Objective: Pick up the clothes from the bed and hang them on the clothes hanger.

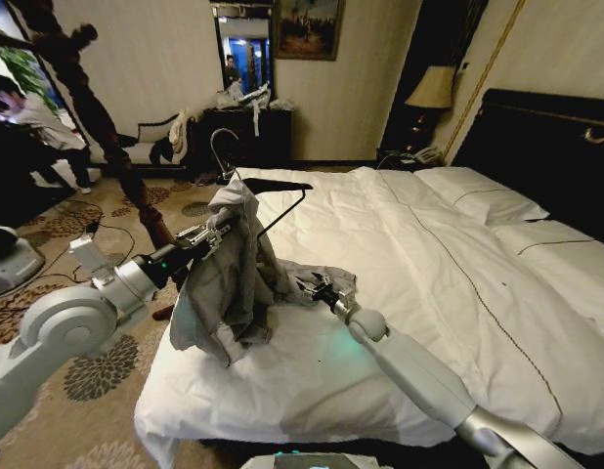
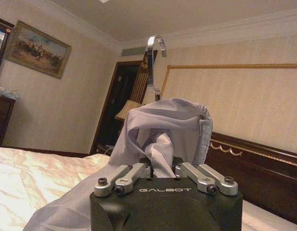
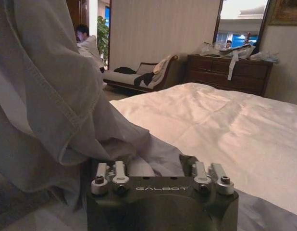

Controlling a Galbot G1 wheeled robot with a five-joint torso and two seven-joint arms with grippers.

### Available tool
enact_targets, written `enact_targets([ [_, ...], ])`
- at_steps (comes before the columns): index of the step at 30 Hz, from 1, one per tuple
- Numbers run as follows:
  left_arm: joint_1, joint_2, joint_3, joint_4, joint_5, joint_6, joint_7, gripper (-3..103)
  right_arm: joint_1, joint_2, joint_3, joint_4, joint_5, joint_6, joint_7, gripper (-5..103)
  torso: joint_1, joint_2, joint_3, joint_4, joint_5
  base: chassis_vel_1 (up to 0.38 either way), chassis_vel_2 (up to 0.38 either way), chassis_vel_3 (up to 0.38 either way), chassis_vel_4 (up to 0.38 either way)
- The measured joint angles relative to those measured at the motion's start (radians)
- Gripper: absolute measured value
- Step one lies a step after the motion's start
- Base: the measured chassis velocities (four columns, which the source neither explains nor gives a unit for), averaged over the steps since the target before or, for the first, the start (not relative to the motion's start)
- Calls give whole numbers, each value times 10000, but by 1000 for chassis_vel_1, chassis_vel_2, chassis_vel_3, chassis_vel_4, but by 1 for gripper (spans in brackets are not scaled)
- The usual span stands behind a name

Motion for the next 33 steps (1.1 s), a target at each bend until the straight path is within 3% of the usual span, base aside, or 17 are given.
enact_targets([
  [1, 9, 0, -25, -10, -9, 2, -1, 16, 29, 25, -40, 0, 38, 1, 5, 50, 0, 0, 0, 0, 0, 0, 0, 0, 0],
  [3, 33, 0, -57, -12, -14, 2, -2, 16, 39, 50, -61, 1, 61, 2, 13, 50, 0, 0, 0, 0, 0, 0, 0, 0, 0],
  [6, 176, 1, -215, -13, -20, 3, -4, 16, 48, 191, -91, 37, 128, 2, 118, 34, 0, 0, 0, -1, 1, 0, 0, 0, 0],
  [9, 270, 1, -336, -15, -23, 4, -2, 16, 48, 229, -89, 84, 149, 2, 186, 28, 0, -1, 0, 0, 1, 0, 0, 0, 0],
  [12, 494, -8, -580, 40, -10, 5, 57, 16, 38, 173, 156, 335, 298, -11, 491, 13, -1, -1, 0, 2, 3, 0, 0, 0, 0],
  [15, 597, -76, -660, 62, 10, 5, 86, 16, 55, -37, 618, 496, 557, -92, 795, 3, 0, 0, 0, 2, 2, 0, 0, 0, 0],
  [26, -41, -227, -200, 100, -60, 2, 153, 16, 90, -1330, 2540, 1676, 2159, -441, 1234, 0, -1, 0, -1, 0, 0, 0, 0, 0, 0],
  [32, 275, -150, -366, 823, 178, -63, 555, 16, -1016, -1427, 2846, 2355, 1691, -611, 842, 0, -3, 0, -2, -4, 5, 0, 0, 0, 0],
  [33, 311, -145, -288, 1090, 293, -90, 686, 16, -1114, -1310, 2811, 2351, 1537, -612, 829, 6, -3, 1, -2, 0, -1, 0, 0, 0, 0],
])
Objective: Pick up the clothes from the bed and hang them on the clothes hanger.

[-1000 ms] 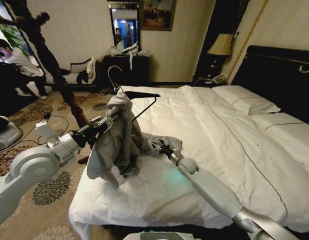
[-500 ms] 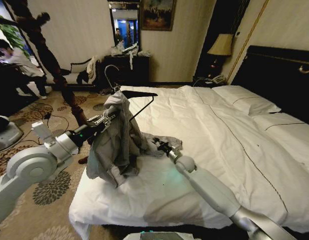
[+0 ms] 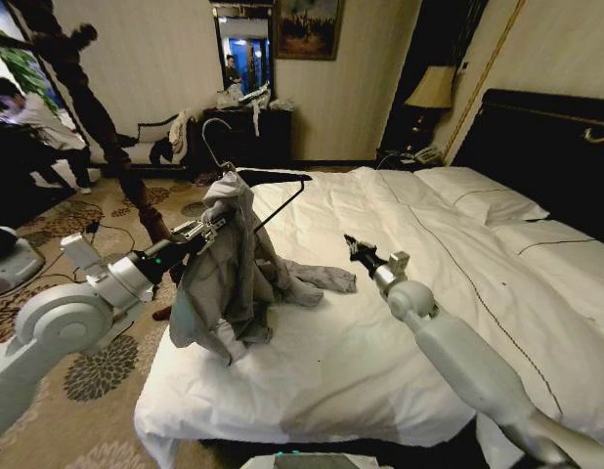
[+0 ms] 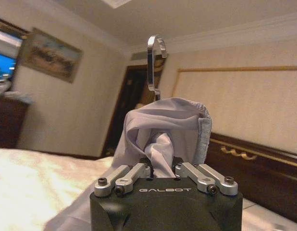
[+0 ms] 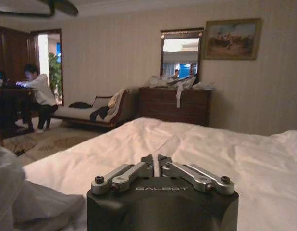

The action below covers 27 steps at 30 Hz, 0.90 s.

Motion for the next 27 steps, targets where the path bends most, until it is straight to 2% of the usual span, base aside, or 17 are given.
enact_targets([
  [2, 4, 6, 77, 153, 54, -14, 114, 16, -49, 79, -23, -24, -93, 0, -10, 6, 0, 0, 0, 4, 0, 0, 0, 0, 0],
  [3, -68, 28, 426, 583, 206, -64, 582, 16, -180, 325, -66, -123, -287, 0, -24, 17, 2, 0, 2, 7, 0, 0, 0, 0, 0],
  [4, -130, 31, 593, 736, 295, -85, 809, 16, -232, 414, -81, -147, -327, 0, -30, 17, 2, 0, 1, 6, 1, 0, 0, 0, 0],
  [6, -433, -11, 1294, 1289, 769, -216, 1349, 16, -474, 673, -195, -249, -562, 0, -37, 27, 1, 0, 1, -4, 4, 0, 0, 0, 0],
  [7, -433, -11, 1294, 1289, 769, -216, 1349, 16, -474, 673, -195, -249, -562, 0, -37, 27, 1, 0, 1, -4, 4, 0, 0, 0, 0],
  [9, -610, -144, 1770, 1754, 1126, -342, 1569, 16, -637, 841, -285, -318, -827, 12, -72, 38, 1, 0, 1, -6, 2, 0, 0, 0, 0],
  [10, -648, -215, 1922, 1949, 1273, -418, 1659, 16, -688, 925, -329, -344, -903, 16, -81, 38, 2, 0, 2, -4, -1, 0, 0, 0, 0],
  [11, -697, -365, 2119, 2330, 1510, -578, 1793, 16, -727, 1072, -409, -413, -988, 22, -86, 44, 2, 0, 1, -1, -1, 0, 0, 0, 0],
  [12, -697, -365, 2119, 2330, 1510, -578, 1793, 16, -727, 1072, -409, -413, -988, 22, -86, 44, 2, 0, 1, -1, -1, 0, 0, 0, 0],
  [17, -812, -999, 2144, 3642, 1726, -842, 2017, 16, -664, 1407, -773, -761, -1238, 126, -127, 71, 3, 0, 1, 0, -2, 0, 0, 0, 0],
  [19, -810, -1088, 2089, 3872, 1726, -858, 2087, 16, -640, 1464, -870, -788, -1259, 127, -130, 71, 2, 0, 1, -2, 0, 0, 0, 0, 0],
  [21, -758, -1256, 1989, 4392, 1743, -933, 2255, 16, -558, 1639, -1135, -919, -1370, 128, -140, 82, 3, 0, 1, -1, 0, 0, 0, 0, 0],
  [22, -758, -1256, 1989, 4392, 1743, -933, 2255, 16, -558, 1639, -1135, -919, -1370, 128, -140, 82, 3, 0, 1, -1, 0, 0, 0, 0, 0],
  [25, -561, -1533, 1725, 4947, 1745, -1016, 2492, 16, -249, 2160, -1588, -1419, -1512, 128, -147, 97, 2, 0, 1, -1, 1, 0, 0, 0, 0],
  [27, -473, -1613, 1618, 5081, 1746, -1021, 2528, 16, -110, 2325, -1711, -1601, -1537, 128, -144, 99, 2, 0, 1, -1, 1, 0, 0, 0, 0],
])
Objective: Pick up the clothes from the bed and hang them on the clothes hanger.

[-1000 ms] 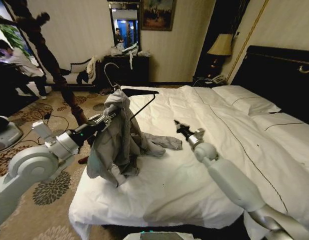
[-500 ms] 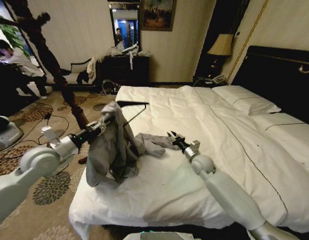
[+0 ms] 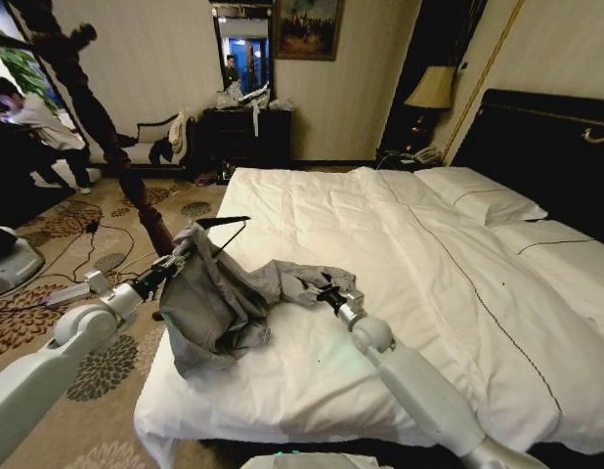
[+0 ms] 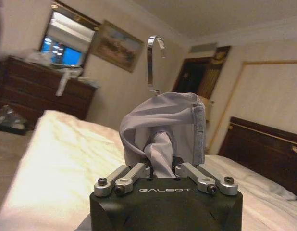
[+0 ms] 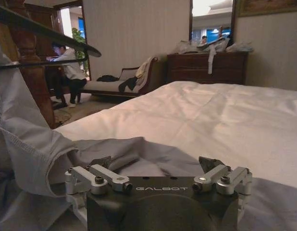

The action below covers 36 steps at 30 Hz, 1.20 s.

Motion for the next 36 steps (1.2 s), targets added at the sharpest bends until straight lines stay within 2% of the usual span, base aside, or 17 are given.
enact_targets([
  [7, 999, -453, -814, 520, 217, -178, 345, 16, 1069, 634, -1220, -827, 27, -86, 12, 100, 0, 0, 0, 1, -1, 0, 0, 0, 0],
  [13, 1750, -710, -1438, 597, 277, -313, 502, 16, 1326, 725, -1521, -962, -4, -107, 12, 100, 1, -1, 0, 5, 0, 0, 0, 0, 0],
  [17, 2061, -810, -1747, 466, 284, -342, 532, 16, 1121, 409, -1352, -524, 129, -175, 11, 100, 1, -1, 0, 3, 1, 0, 0, 0, 0],
  [21, 2273, -867, -1981, 334, 268, -363, 565, 16, 420, -616, -1141, 1141, 1669, -704, 136, 100, -1, 1, -1, -11, 1, 0, 0, 0, 0],
  [23, 2285, -887, -1990, 302, 268, -367, 565, 16, 389, -633, -1249, 1270, 1781, -752, 131, 100, -1, 0, -1, -8, 2, 0, 0, 0, 0],
  [25, 2298, -927, -1991, 237, 280, -367, 560, 16, 450, -448, -1434, 1271, 1882, -790, 131, 100, -1, 0, -1, -2, 0, 0, 0, 0, 0],
  [26, 2326, -962, -1997, 154, 324, -367, 552, 16, 659, -17, -1626, 1070, 2045, -813, 158, 100, 0, 0, -1, 2, 1, 0, 0, 0, 0],
  [27, 2326, -962, -1997, 154, 324, -367, 552, 16, 659, -17, -1626, 1070, 2045, -813, 158, 100, 0, 0, -1, 2, 1, 0, 0, 0, 0],
  [28, 2373, -991, -2032, 79, 346, -367, 546, 16, 824, 298, -1727, 930, 2186, -848, 194, 100, 0, -1, 0, 2, 2, 0, 0, 0, 0],
  [31, 2561, -1046, -2170, -113, 394, -366, 546, 16, 1308, 954, -2101, 778, 2971, -1165, 417, 100, 0, 0, -1, 8, 2, 0, 0, 0, 0],
  [36, 2605, -1097, -2208, -178, 407, -363, 556, 16, 1512, 1063, -2467, 462, 2869, -1255, 421, 100, 0, 0, 0, 0, 0, 0, 0, 0, 0],
])
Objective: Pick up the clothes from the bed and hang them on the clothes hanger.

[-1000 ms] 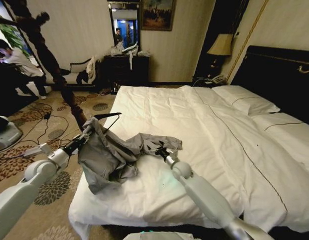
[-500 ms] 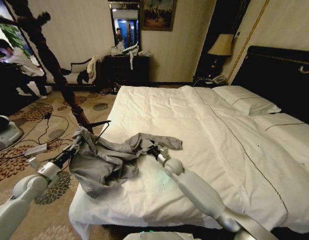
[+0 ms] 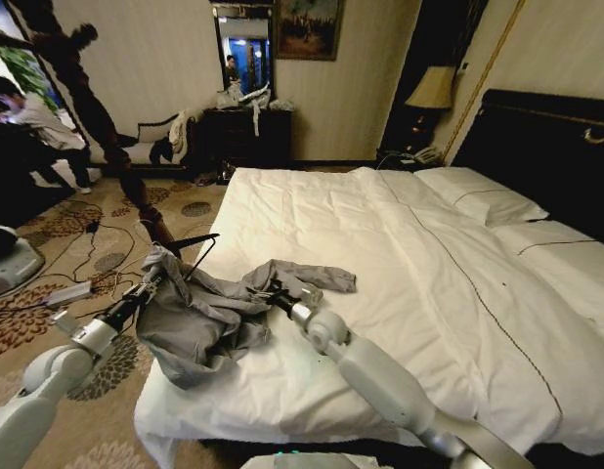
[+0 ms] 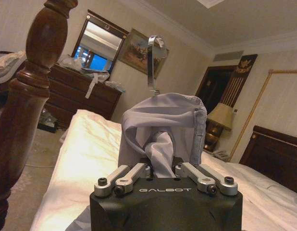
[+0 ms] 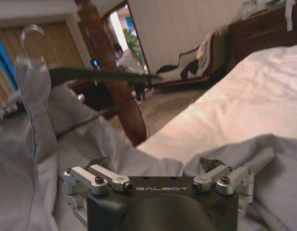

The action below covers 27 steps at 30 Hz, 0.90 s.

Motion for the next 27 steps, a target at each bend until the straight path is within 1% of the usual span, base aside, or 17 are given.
enact_targets([
  [2, 0, -14, 0, -37, 2, 6, 5, 16, 40, -10, -130, -119, -87, -23, -39, 100, 1, 0, 0, -3, 1, 0, 0, 0, 0],
  [4, -20, -26, 25, -93, 12, 14, 7, 16, 120, -41, -373, -356, -593, -12, -113, 100, 0, 0, 0, -2, 0, 0, 0, 0, 0],
  [5, -20, -26, 25, -93, 12, 14, 7, 16, 120, -41, -373, -356, -593, -12, -113, 100, 0, 0, 0, -2, 0, 0, 0, 0, 0],
  [8, -38, -46, 41, -205, 13, 43, 7, 16, 207, 97, -494, -715, -1202, 78, 10, 100, 1, 0, 0, 1, 1, 0, 0, 0, 0],
  [12, -35, -46, 41, -232, 14, 50, 4, 16, 243, 128, -507, -783, -1272, 26, 61, 100, 1, 0, 1, 0, 1, 0, 0, 0, 0],
  [14, -30, -51, 36, -295, 13, 57, -16, 16, 334, 147, -640, -880, -1207, -111, 132, 97, 1, 0, 0, 0, 1, 0, 0, 0, 0],
  [16, -30, -61, 33, -330, 13, 63, -34, 16, 352, 155, -704, -890, -1117, -153, 137, 97, 0, 0, 0, 1, 1, 0, 0, 0, 0],
  [17, -24, -72, 28, -355, 15, 68, -45, 16, 374, 176, -808, -915, -1079, -180, 137, 95, 1, 0, 0, 0, 1, 0, 0, 0, 0],
  [19, -4, -86, 14, -363, 20, 71, -50, 16, 410, 225, -976, -980, -1154, -183, 128, 84, 0, 0, 0, -1, 0, 0, 0, 0, 0],
  [22, 15, -99, 1, -371, 21, 71, -51, 16, 435, 309, -1046, -1054, -1176, -183, 128, 84, 1, 0, 0, 1, 1, 0, 0, 0, 0],
  [23, 42, -115, -13, -389, 23, 72, -51, 16, 451, 375, -1053, -1098, -1154, -183, 139, 68, 0, 0, 0, 1, 1, 0, 0, 0, 0],
  [25, 65, -121, -18, -397, 31, 72, -51, 16, 480, 410, -1058, -1125, -1132, -177, 148, 68, 0, 0, 0, 1, 1, 0, 0, 0, 0],
  [27, 84, -120, -32, -399, 40, 72, -50, 16, 543, 425, -1101, -1146, -1122, -145, 156, 57, 0, 0, 0, 0, 1, 0, 0, 0, 0],
])
